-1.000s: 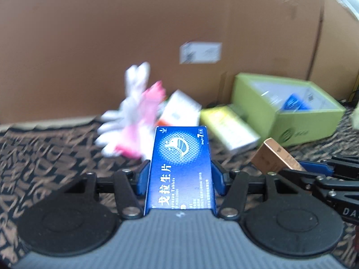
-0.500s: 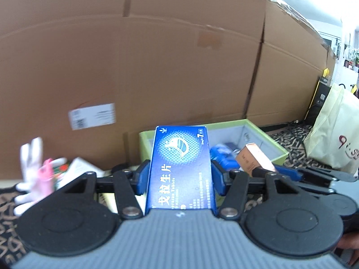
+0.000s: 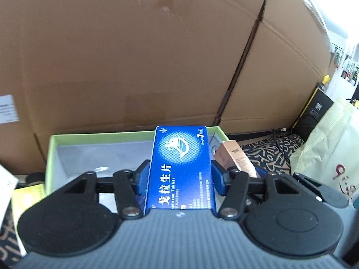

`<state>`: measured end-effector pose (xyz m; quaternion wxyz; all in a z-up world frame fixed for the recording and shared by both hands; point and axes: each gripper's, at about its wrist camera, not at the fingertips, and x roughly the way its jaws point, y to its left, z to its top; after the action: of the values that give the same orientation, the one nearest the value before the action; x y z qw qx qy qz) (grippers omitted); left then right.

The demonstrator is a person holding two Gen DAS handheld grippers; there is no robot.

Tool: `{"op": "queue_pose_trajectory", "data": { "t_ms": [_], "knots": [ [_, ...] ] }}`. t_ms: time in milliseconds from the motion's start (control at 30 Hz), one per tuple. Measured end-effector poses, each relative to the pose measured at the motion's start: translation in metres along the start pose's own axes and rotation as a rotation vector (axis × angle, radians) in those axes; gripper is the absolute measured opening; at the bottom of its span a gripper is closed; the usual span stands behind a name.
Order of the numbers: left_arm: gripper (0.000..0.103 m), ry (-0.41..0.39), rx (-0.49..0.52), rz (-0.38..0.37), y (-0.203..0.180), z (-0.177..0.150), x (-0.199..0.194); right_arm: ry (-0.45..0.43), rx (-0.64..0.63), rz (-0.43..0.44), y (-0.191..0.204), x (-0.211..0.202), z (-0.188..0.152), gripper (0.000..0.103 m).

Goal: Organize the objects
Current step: 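Lower the tan box and blue medicine box into the green shoebox and release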

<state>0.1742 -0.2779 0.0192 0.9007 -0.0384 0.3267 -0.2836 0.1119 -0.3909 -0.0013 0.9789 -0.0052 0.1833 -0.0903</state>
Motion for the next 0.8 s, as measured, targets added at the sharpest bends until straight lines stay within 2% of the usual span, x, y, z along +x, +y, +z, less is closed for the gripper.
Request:
{"op": "queue_pose_trajectory", "data": {
  "t_ms": [133, 167, 233, 267, 300, 367, 567, 800],
  "knots": [
    [0.058, 0.014, -0.015, -0.004, -0.001, 0.0, 0.021, 0.01, -0.035, -0.018, -0.002, 0.014, -0.003, 0.028],
    [0.074, 0.022, -0.013, -0.014, 0.001, 0.0, 0.025, 0.016, -0.038, -0.022, -0.003, 0.019, -0.005, 0.028],
    [0.096, 0.017, -0.027, -0.02, 0.007, -0.003, 0.027, 0.038, -0.056, -0.022, -0.003, 0.029, -0.009, 0.028],
    [0.1, -0.006, -0.036, -0.014, 0.01, -0.006, 0.023, 0.053, -0.067, -0.018, -0.003, 0.03, -0.011, 0.036],
    [0.101, -0.02, -0.037, -0.016, 0.013, -0.009, 0.02, 0.064, -0.069, -0.022, -0.003, 0.029, -0.014, 0.049],
    [0.103, -0.025, -0.027, -0.026, 0.019, -0.011, 0.013, 0.024, -0.047, -0.04, -0.005, 0.018, -0.02, 0.06],
    [0.103, -0.049, -0.043, -0.015, 0.03, -0.021, -0.02, -0.106, 0.025, -0.079, -0.004, -0.032, -0.027, 0.074],
    [0.103, -0.09, -0.035, 0.029, 0.047, -0.047, -0.085, -0.167, 0.066, 0.01, 0.02, -0.082, -0.03, 0.08]
  ]
}}
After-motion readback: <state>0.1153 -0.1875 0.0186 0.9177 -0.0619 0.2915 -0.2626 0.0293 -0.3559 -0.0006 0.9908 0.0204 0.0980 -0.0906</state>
